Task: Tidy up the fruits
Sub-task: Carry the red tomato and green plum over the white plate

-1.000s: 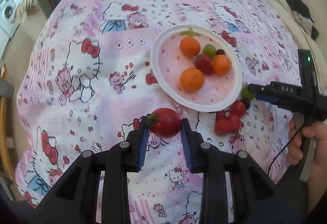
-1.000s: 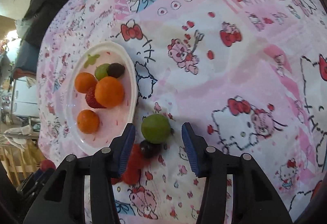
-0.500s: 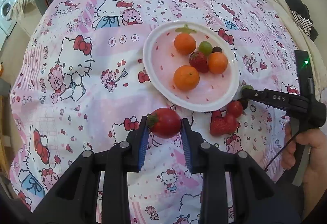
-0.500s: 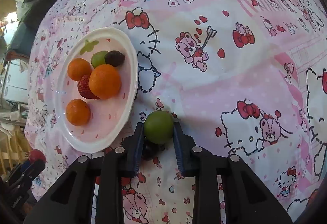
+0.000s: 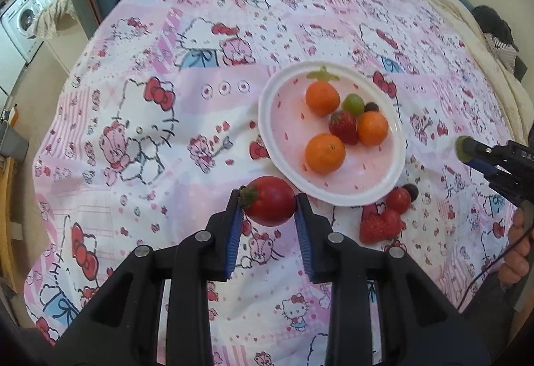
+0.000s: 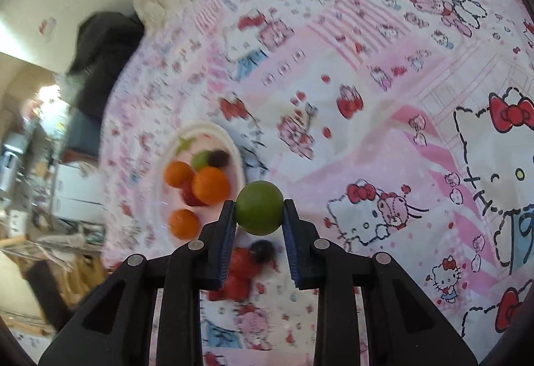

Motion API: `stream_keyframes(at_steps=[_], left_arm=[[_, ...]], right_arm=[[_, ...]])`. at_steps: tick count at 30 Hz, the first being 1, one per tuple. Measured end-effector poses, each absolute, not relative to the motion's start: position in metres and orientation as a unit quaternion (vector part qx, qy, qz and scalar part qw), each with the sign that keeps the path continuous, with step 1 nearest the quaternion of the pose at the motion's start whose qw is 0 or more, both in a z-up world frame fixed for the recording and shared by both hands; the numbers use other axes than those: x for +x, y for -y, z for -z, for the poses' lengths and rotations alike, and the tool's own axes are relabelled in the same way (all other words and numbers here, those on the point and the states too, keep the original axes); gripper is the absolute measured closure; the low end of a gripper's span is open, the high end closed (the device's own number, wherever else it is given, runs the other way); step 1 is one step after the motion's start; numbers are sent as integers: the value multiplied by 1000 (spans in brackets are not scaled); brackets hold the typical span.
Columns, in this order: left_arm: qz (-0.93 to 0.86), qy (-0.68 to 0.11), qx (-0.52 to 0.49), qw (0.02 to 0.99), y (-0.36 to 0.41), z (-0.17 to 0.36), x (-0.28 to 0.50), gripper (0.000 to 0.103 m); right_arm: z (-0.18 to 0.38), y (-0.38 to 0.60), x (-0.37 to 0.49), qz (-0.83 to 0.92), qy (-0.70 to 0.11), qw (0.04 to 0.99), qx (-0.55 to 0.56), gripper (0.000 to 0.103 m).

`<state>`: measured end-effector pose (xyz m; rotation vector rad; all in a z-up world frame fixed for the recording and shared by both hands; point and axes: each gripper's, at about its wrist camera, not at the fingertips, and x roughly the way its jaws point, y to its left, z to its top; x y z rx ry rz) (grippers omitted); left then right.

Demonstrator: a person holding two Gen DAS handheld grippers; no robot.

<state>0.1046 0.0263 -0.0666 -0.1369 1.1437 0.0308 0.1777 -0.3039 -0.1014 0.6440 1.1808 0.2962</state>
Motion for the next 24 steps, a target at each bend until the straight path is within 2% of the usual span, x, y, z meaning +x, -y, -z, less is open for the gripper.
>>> stream_keyframes(at_steps=[12,24], left_arm=[[-5,-485,-41,874,-34,20,119,76],[0,-494,5,869,-20,32,178,76]], right_arm=[[54,278,175,-230,-476,792,306,74],[68,226,212,-249,-508,794,224,74]])
